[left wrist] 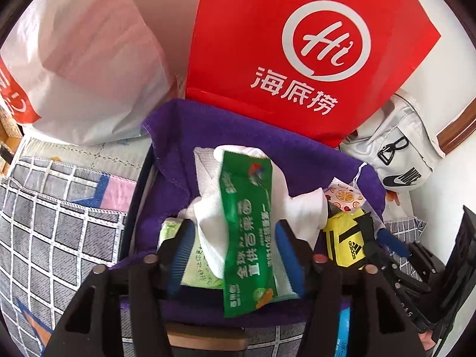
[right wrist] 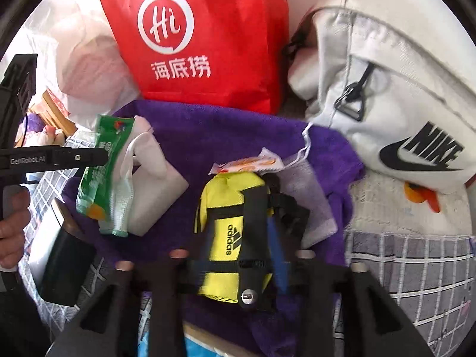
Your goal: Organize soft objects
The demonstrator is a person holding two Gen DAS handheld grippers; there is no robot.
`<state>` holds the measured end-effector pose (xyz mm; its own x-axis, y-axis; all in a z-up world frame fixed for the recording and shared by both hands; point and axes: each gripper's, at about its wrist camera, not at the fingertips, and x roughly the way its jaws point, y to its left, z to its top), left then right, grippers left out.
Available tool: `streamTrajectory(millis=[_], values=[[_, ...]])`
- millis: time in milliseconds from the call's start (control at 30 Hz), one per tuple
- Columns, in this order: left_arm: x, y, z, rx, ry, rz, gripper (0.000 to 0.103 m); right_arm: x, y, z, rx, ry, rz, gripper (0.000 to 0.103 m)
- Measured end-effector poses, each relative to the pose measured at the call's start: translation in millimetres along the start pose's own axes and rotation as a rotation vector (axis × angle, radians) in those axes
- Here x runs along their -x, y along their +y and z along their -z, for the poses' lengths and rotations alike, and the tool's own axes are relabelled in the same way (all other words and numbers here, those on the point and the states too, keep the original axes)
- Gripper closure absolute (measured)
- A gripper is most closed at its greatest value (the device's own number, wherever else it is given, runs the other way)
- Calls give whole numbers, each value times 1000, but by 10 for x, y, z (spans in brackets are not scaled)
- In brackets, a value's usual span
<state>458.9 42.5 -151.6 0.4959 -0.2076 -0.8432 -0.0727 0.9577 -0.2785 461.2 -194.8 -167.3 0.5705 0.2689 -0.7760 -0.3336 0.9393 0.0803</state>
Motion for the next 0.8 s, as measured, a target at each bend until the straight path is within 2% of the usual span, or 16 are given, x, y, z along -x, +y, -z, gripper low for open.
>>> streamTrajectory(millis=[67,167,300,433,533,600,700,800], values=[[48,2,6,-1,-5,-11,44,44,12,-13,13,-14,12,59],[146,17,27,0,-14,-21,43,141,16,-22,21,-33,34,51],[317,18,90,-5,-29,-28,43,285,50,7,19,-58,60,50],[546,16,207,-8,-62,-55,43,502,122,58,-11,-77,83,43],[734,18,323,-11,-81,-73,41,723,152,115,-61,-112,93,42],[898,28,428,-12,-96,-70,39,916,199,183,-86,-142,79,36],[1115,21,574,-18,-125,-66,39,1191,319,302,-93,-181,105,22],[1352,16,748,-10,-160,-53,39,1421,463,431,-82,-207,110,14]])
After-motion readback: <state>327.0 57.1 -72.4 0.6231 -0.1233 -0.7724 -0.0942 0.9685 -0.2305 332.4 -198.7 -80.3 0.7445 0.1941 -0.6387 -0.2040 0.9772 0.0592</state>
